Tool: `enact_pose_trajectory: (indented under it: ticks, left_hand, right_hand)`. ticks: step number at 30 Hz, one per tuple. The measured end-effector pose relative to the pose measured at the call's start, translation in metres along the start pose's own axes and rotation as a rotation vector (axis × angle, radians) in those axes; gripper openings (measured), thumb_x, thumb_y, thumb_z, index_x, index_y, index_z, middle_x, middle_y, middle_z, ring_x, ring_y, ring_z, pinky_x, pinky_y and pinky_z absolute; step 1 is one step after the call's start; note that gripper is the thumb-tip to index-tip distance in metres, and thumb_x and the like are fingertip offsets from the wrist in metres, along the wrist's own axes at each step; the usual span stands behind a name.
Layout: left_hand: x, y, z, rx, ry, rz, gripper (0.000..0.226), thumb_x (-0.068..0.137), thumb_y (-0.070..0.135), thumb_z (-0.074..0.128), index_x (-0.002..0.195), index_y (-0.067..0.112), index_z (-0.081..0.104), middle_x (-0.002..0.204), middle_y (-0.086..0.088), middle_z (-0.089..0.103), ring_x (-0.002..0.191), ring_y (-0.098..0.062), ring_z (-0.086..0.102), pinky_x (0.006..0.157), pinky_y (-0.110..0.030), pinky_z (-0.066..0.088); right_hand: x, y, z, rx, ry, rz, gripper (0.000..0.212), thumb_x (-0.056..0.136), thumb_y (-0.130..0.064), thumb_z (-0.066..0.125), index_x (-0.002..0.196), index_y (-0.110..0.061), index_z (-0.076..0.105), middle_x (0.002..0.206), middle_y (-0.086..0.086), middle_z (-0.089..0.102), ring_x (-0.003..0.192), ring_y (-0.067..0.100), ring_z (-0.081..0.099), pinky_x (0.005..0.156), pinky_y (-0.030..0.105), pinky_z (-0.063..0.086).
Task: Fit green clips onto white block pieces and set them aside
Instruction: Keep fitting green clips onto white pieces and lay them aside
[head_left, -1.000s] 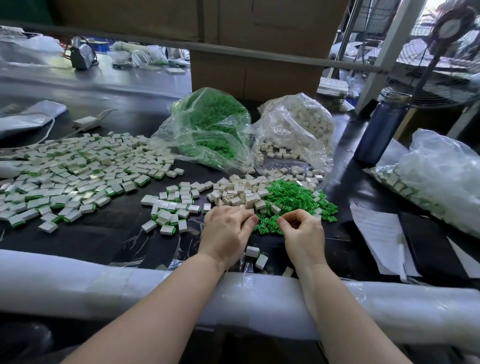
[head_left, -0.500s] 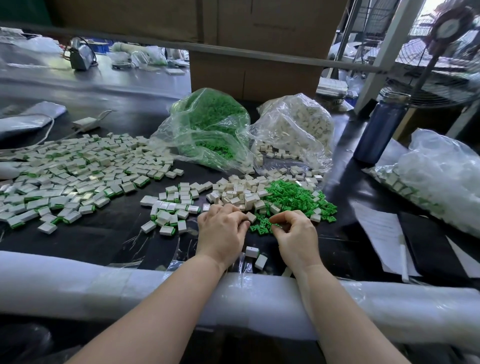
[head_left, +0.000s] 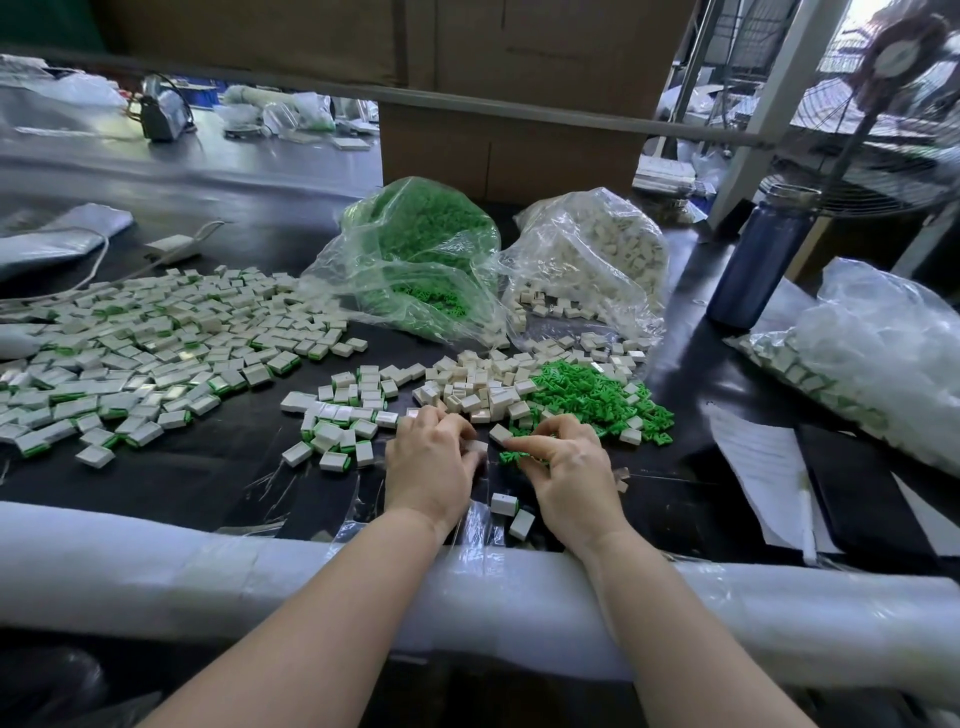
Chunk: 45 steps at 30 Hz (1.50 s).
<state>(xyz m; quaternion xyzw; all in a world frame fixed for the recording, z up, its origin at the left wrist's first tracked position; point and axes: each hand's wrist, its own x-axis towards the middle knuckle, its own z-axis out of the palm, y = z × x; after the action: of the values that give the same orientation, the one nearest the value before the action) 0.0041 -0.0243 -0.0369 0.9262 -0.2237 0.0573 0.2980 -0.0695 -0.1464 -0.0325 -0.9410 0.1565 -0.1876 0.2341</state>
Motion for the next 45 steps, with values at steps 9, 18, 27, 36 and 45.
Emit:
enact_pose_trajectory:
  ticks: [9, 18, 27, 36, 45]
  left_hand:
    - [-0.004, 0.005, -0.008, -0.168, -0.045, 0.034, 0.014, 0.084, 0.026, 0.066, 0.097, 0.024, 0.061, 0.096, 0.005, 0.065, 0.095, -0.016, 0.057, 0.093, -0.038, 0.043]
    - [-0.004, 0.003, -0.008, -0.350, -0.085, 0.067, 0.008, 0.088, 0.018, 0.062, 0.095, 0.020, 0.063, 0.094, 0.006, 0.064, 0.087, -0.010, 0.059, 0.083, -0.024, 0.049]
    - [-0.004, 0.002, -0.008, -0.571, -0.210, 0.073, 0.016, 0.085, 0.027, 0.065, 0.078, 0.037, 0.056, 0.080, 0.006, 0.065, 0.078, -0.010, 0.063, 0.076, -0.022, 0.051]
    - [-0.004, 0.002, -0.009, -0.666, -0.284, 0.070, 0.012, 0.081, 0.023, 0.070, 0.080, 0.034, 0.064, 0.086, -0.004, 0.070, 0.086, -0.023, 0.065, 0.087, -0.043, 0.051]
    - [-0.002, 0.000, -0.008, -0.709, -0.333, 0.065, 0.011, 0.082, 0.016, 0.069, 0.082, 0.027, 0.065, 0.084, 0.001, 0.069, 0.085, -0.020, 0.066, 0.089, -0.040, 0.051]
  right_hand:
    - [0.000, -0.002, 0.003, -0.105, 0.004, -0.032, 0.016, 0.089, -0.025, 0.060, 0.103, -0.022, 0.069, 0.114, -0.003, 0.053, 0.111, 0.017, 0.043, 0.094, 0.031, 0.031]
    - [-0.001, -0.002, -0.003, 0.153, 0.129, 0.022, 0.010, 0.084, -0.008, 0.065, 0.092, -0.014, 0.067, 0.089, -0.006, 0.063, 0.090, 0.014, 0.050, 0.088, 0.030, 0.040]
    - [-0.004, 0.001, -0.015, 0.815, 0.133, 0.151, 0.019, 0.078, 0.005, 0.069, 0.078, -0.014, 0.064, 0.074, 0.001, 0.067, 0.067, 0.004, 0.063, 0.066, 0.013, 0.050]
    - [-0.003, 0.002, -0.013, 0.841, 0.032, 0.176, 0.013, 0.077, 0.003, 0.070, 0.078, -0.008, 0.063, 0.072, 0.004, 0.064, 0.068, 0.012, 0.059, 0.064, 0.022, 0.051]
    - [-0.002, 0.004, -0.011, 0.832, 0.000, 0.201, 0.008, 0.077, -0.003, 0.072, 0.077, -0.006, 0.065, 0.069, 0.005, 0.065, 0.062, 0.009, 0.058, 0.060, 0.020, 0.050]
